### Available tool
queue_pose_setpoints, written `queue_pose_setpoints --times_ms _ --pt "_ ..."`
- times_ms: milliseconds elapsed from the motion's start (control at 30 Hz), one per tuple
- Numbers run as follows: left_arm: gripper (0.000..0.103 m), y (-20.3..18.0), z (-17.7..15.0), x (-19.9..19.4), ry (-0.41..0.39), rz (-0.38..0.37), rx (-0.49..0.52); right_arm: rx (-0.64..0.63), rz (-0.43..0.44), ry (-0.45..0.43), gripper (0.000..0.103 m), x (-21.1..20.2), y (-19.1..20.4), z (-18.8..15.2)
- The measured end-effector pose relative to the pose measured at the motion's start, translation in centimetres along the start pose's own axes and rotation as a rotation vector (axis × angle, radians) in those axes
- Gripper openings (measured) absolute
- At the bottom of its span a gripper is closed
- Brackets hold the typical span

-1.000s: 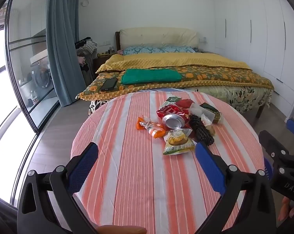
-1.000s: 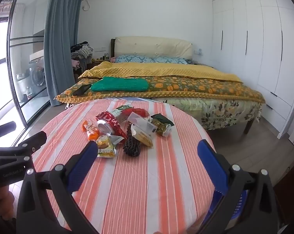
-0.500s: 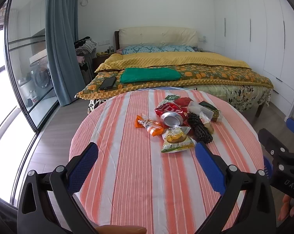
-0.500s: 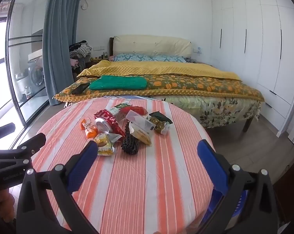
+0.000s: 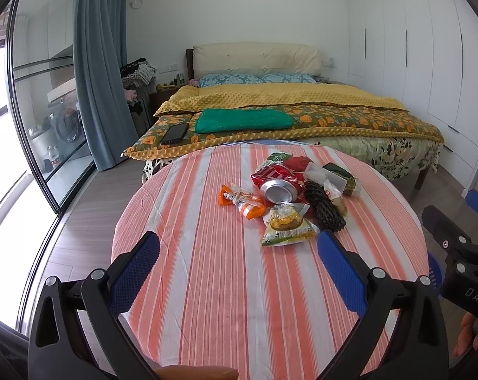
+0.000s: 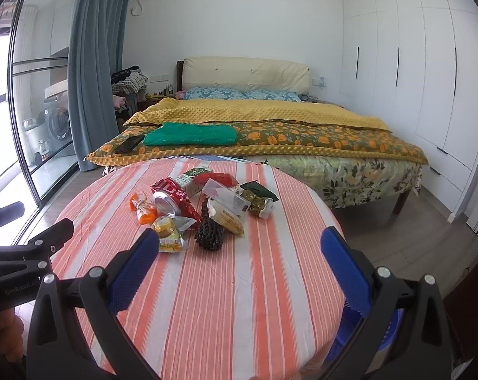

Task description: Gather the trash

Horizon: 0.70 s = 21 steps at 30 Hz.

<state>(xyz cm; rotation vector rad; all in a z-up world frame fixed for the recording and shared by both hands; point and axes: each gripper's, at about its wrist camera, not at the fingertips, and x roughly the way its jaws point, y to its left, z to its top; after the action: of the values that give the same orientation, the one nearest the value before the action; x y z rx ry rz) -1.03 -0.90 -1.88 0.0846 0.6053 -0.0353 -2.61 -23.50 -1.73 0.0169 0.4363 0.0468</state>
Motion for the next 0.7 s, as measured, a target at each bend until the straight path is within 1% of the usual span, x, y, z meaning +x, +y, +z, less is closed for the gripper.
queue_pose_setpoints --times_ms 33,533,600,700 --pt "0.099 0.55 1.09 0.25 0.002 -0.001 0.000 0.000 0.000 0.000 0.098 0.00 0.01 -0.02" --pt "0.099 0.09 0.62 0.30 0.004 0.000 0.000 -0.001 -0.001 -0.003 0.098 0.01 0.05 -0.09" --pt "0.099 0.59 1.17 0.25 0.004 -0.001 -0.001 -0.001 -0.002 -0.002 0.098 0.00 0.04 -0.06" --pt "0.099 0.60 1.17 0.25 0.004 -0.002 -0.002 0.000 -0.001 -0.003 0.098 -0.06 -0.08 0.08"
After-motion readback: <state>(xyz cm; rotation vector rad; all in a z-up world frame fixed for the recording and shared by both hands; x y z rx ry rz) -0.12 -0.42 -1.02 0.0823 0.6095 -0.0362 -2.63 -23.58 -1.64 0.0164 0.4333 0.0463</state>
